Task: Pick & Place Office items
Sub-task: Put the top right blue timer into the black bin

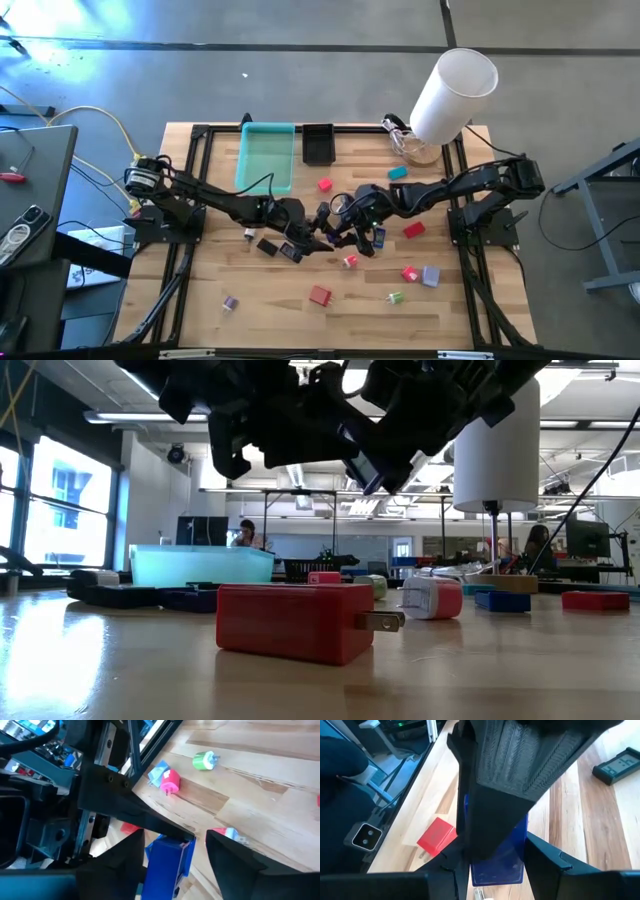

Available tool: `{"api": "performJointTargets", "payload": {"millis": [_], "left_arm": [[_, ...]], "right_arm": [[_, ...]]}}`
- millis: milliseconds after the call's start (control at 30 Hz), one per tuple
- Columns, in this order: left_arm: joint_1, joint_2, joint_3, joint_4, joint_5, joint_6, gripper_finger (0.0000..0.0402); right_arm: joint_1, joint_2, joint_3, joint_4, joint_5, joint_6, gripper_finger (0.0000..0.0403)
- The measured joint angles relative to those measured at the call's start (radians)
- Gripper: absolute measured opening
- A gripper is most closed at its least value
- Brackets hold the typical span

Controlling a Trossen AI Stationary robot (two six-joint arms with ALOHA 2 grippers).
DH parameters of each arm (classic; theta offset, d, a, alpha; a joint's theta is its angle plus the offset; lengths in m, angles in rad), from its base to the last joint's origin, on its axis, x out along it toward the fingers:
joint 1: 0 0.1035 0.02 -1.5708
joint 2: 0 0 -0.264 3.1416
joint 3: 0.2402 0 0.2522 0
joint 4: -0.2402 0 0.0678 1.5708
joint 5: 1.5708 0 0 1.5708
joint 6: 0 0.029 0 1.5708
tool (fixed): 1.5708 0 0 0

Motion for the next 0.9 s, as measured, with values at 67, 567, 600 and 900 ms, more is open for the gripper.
{"api": "performJointTargets", "payload": {"millis": [67,567,600,900], "left_arm": [[-0.001,0.002,0.0,0.003,0.0,0.0,0.0176],[-0.035,0.003,0.002,-0.007,-0.063,0.052,0.0051],[-0.04,0.003,0.002,-0.007,-0.082,0.053,0.0051],[-0.079,0.004,0.0,-0.019,-0.178,-0.022,0.005]], "right_arm": [[0.0,0.0,0.0,-0.005,0.002,0.001,0.0139],[0.001,0.0,0.0,-0.01,-0.029,0.037,0.0151],[0.001,0.0,0.0,-0.009,-0.031,0.037,0.0156],[0.018,0.0,0.0,0.017,0.006,0.049,0.0228]]}}
